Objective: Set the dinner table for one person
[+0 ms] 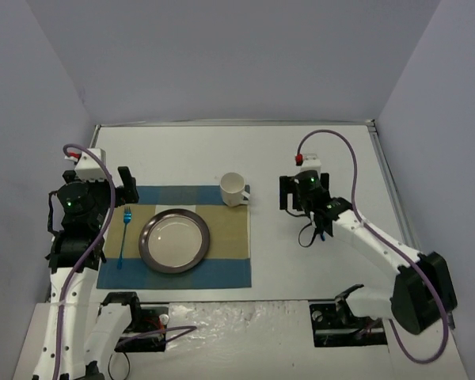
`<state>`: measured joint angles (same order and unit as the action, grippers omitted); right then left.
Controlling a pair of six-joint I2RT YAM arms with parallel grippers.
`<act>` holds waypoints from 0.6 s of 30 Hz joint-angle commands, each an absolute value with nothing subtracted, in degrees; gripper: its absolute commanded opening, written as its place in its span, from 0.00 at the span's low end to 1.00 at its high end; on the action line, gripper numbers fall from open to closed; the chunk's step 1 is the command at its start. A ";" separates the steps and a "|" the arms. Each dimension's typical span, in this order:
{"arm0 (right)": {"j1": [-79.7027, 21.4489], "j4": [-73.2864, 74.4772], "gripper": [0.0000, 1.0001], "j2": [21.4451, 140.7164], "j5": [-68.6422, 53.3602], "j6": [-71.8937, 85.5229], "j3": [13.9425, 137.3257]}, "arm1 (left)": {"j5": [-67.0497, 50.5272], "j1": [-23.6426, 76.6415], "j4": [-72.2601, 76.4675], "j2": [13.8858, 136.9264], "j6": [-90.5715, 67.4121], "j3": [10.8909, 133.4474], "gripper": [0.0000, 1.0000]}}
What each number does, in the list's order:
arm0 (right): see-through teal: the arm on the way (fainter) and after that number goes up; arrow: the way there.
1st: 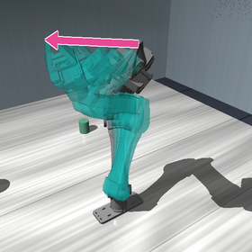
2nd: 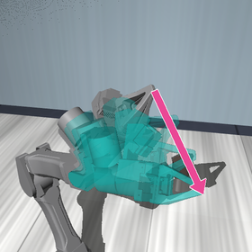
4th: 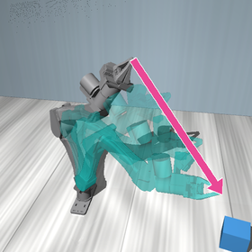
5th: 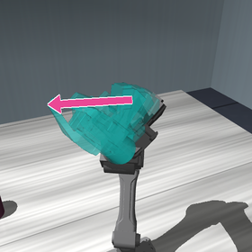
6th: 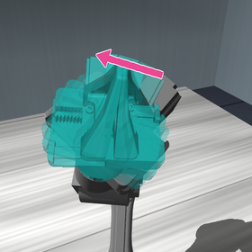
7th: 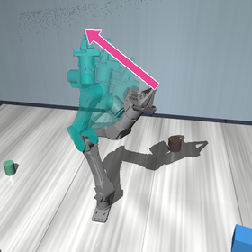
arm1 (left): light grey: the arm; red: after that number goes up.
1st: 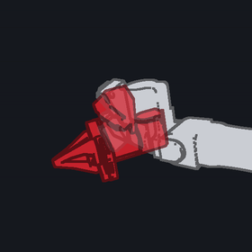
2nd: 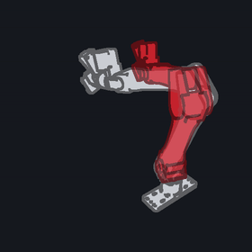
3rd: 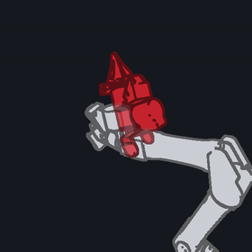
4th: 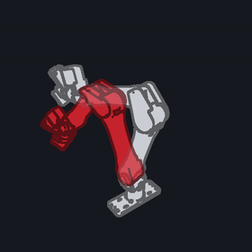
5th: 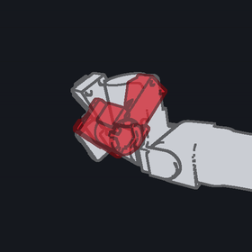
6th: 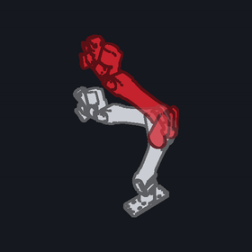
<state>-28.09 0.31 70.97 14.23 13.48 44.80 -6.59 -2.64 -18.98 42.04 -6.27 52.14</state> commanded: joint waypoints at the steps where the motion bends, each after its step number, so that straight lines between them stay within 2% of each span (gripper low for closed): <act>1: -27.42 -0.88 0.88 79.77 25.71 11.17 49.64 | -2.45 1.39 -20.65 42.54 -12.48 51.95 0.97; 11: -26.02 -0.38 0.73 96.98 37.17 6.55 55.26 | -1.91 3.41 -24.18 43.46 -10.27 50.67 0.97; 18: -26.02 -0.78 0.67 103.49 42.47 3.41 58.51 | -0.53 3.69 -25.09 43.37 -9.84 50.49 0.97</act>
<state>-26.17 0.43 101.80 35.24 6.17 54.63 -2.40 3.46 -26.46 43.71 -9.75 49.65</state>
